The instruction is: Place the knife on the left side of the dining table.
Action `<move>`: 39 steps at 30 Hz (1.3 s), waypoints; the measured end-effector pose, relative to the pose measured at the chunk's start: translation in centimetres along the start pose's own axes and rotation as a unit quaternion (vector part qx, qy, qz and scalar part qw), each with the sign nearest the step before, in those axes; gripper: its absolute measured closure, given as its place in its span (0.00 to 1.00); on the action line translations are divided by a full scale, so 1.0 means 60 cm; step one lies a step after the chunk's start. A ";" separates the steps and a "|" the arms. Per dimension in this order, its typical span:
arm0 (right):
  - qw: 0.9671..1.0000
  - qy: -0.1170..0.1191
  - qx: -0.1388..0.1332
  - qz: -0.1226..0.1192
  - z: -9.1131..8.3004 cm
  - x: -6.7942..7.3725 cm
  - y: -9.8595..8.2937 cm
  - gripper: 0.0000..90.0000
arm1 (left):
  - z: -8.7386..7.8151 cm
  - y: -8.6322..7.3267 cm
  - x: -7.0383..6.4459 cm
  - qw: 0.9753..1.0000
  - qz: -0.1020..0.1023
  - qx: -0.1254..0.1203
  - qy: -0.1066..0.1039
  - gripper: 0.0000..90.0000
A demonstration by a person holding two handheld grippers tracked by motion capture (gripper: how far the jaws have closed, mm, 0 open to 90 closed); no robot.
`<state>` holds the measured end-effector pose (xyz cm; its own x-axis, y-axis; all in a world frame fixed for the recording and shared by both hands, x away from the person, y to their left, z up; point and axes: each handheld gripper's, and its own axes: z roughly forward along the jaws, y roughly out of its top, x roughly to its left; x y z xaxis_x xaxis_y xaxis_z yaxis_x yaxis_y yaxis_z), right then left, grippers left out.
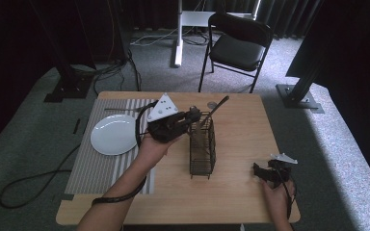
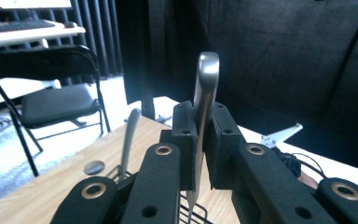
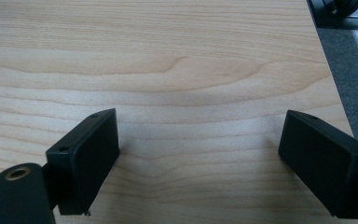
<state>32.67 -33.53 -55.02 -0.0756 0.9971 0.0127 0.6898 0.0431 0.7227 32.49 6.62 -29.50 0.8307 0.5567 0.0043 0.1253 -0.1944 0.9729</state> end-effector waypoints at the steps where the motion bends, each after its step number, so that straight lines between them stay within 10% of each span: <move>1: 1.000 0.000 0.000 0.000 0.000 0.000 0.000 0.13 | -0.005 0.003 0.001 1.000 0.002 -0.001 0.001 0.93; 20: 1.000 -0.001 0.000 0.001 0.000 0.000 0.000 0.13 | -0.091 0.009 0.028 0.999 -0.006 -0.009 0.042 0.93; 39: 1.000 0.000 0.000 0.001 0.000 0.000 0.000 0.13 | -0.151 -0.074 0.078 0.993 -0.048 0.013 0.111 0.93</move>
<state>32.67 -33.53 -55.02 -0.0736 0.9972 0.0134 0.6900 0.0412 0.7226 30.92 17.43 -31.71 0.6751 0.7369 -0.0350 0.2149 -0.1510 0.9649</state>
